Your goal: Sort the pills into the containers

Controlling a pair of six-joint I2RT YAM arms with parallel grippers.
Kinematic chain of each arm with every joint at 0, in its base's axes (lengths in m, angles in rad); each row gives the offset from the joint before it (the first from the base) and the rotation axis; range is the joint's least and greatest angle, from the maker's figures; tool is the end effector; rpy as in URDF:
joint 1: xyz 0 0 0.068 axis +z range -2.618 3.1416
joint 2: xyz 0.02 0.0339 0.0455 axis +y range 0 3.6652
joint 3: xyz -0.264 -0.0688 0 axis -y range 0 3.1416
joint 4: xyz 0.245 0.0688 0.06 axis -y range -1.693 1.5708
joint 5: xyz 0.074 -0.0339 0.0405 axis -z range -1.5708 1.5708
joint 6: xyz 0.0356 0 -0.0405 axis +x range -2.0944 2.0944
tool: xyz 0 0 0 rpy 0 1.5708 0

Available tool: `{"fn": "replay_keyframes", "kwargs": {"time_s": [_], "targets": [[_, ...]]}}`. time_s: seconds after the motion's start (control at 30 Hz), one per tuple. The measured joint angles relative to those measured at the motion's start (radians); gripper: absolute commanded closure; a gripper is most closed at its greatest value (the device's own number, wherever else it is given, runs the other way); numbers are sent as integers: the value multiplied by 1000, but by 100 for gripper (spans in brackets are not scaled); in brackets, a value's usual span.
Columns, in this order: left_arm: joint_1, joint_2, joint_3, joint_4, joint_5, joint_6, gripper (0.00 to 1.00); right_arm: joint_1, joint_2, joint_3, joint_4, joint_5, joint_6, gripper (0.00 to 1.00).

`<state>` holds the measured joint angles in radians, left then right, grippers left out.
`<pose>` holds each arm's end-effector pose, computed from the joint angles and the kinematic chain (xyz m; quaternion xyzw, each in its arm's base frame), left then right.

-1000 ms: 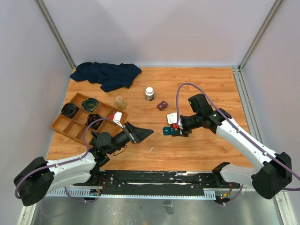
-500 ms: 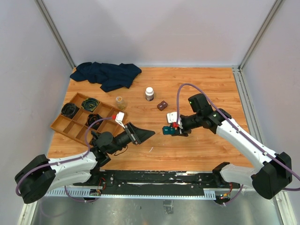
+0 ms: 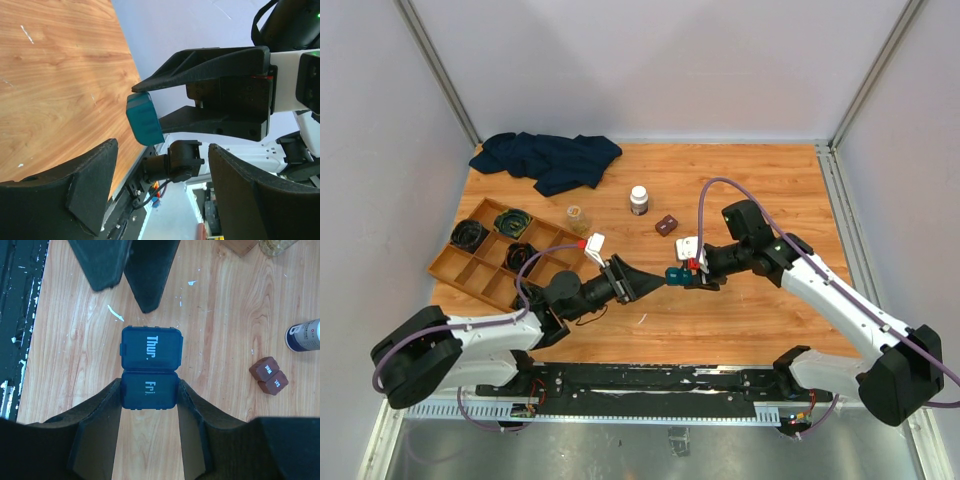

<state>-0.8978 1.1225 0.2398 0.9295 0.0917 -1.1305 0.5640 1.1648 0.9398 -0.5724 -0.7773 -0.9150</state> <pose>0.1326 -0.1716 0.2054 -0.0471 0.6888 -0.6303 0.3550 0.1873 0.1480 0.2888 -0.6832 0.5369 0.2846 0.4049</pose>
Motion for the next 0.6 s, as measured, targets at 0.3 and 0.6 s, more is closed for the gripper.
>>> {"fn": "replay_keyframes", "kwargs": {"time_s": [0.3, 0.6], "targets": [[-44, 154, 74, 11, -31, -15, 30, 0, -6, -3, 13, 0, 18, 72], [-55, 233, 131, 11, -69, -19, 57, 0, -9, -25, 31, 5, 22, 73]]}}
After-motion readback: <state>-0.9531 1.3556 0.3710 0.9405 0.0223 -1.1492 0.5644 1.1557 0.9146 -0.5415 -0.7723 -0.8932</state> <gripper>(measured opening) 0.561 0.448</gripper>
